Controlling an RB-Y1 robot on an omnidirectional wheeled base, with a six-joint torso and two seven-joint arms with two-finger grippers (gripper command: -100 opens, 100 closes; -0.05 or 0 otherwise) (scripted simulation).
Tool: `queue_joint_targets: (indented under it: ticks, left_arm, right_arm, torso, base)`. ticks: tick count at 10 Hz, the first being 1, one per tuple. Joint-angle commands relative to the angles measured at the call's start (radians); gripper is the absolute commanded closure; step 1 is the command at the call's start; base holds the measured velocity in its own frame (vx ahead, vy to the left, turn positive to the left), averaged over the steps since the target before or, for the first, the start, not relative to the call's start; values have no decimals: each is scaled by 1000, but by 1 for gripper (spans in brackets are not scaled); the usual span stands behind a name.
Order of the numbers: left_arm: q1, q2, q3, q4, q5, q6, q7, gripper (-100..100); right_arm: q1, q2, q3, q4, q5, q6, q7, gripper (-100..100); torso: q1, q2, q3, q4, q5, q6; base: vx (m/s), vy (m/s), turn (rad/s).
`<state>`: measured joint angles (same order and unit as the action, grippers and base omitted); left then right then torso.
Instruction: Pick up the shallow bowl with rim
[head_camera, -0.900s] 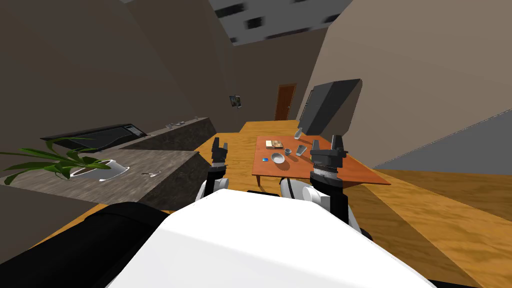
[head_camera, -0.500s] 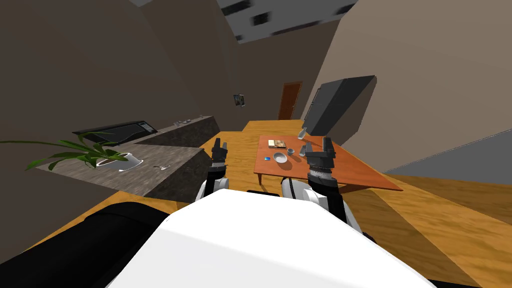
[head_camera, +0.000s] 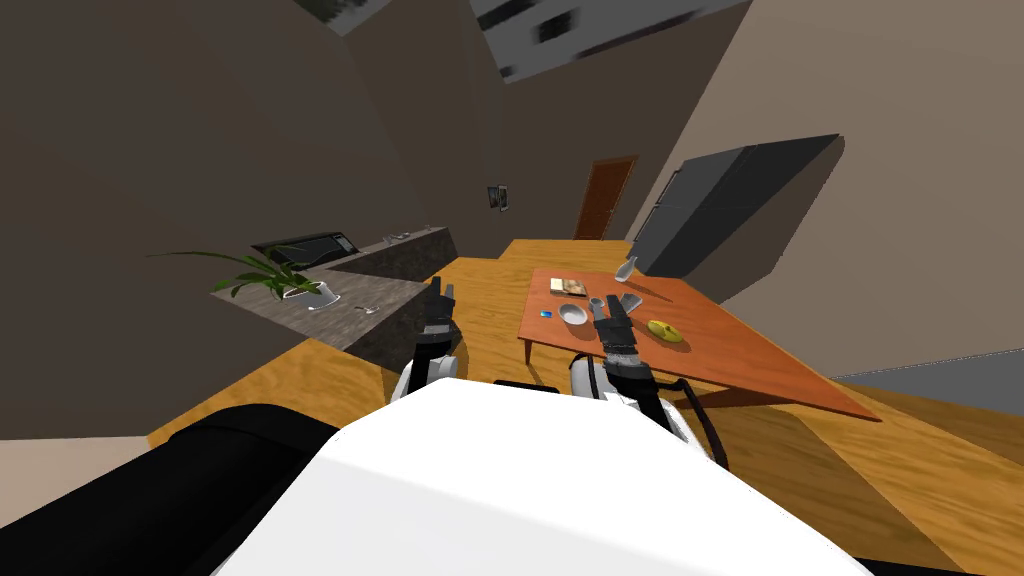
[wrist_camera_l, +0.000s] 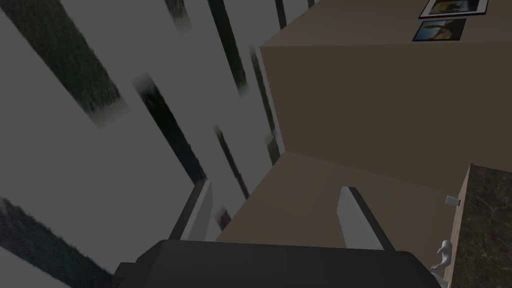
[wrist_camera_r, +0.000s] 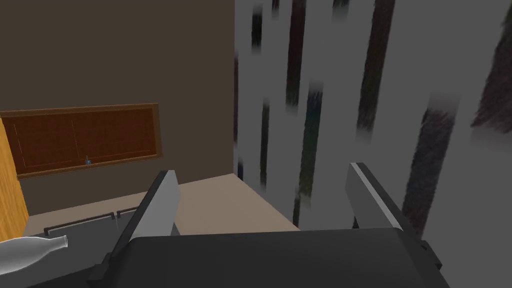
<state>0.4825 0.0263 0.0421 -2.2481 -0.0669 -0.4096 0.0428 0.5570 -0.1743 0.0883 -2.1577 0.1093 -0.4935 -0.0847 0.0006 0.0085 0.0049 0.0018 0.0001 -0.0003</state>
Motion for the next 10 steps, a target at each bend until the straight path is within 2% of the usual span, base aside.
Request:
queue_joint_targets:
  ticks: [1, 2, 3, 5, 6, 9, 10]
  left_arm:
    - [0, 0, 0, 0, 0, 0, 0, 0]
    - [0, 0, 0, 0, 0, 0, 0, 0]
    - [0, 0, 0, 0, 0, 0, 0, 0]
    - [0, 0, 0, 0, 0, 0, 0, 0]
    - [0, 0, 0, 0, 0, 0, 0, 0]
    - [0, 0, 0, 0, 0, 0, 0, 0]
    - [0, 0, 0, 0, 0, 0, 0, 0]
  right_arm:
    - [17, -28, 28, 44, 50, 19, 5, -100]
    - [28, -49, 42, 82, 77, 24, 7, -100]
    - [28, -49, 42, 82, 82, 24, 7, -100]
    - [52, -94, 70, 161, 146, 39, 16, -100]
    - [52, -94, 70, 167, 146, 39, 16, -100]
    - [74, -144, 98, 246, 211, 59, 29, -100]
    - [74, -144, 98, 260, 211, 59, 29, -100]
  torso:
    - [0, 0, 0, 0, 0, 0]
    - [1, 0, 0, 0, 0, 0]
    - [1, 1, 0, 0, 0, 0]
    - [-1, -3, -2, -1, 0, 0]
    - [0, -2, -1, 0, 0, 0]
    - [-1, -4, -2, -1, 0, 1]
    - [-1, -4, -2, -1, 0, 0]
  base:
    - [-124, 41, 352]
    - [-128, 53, 288]
    - [-86, 30, 54]
    - [-79, 31, 273]
    - [-75, 36, 107]
    - [-66, 36, 175]
    - [-53, 35, 135]
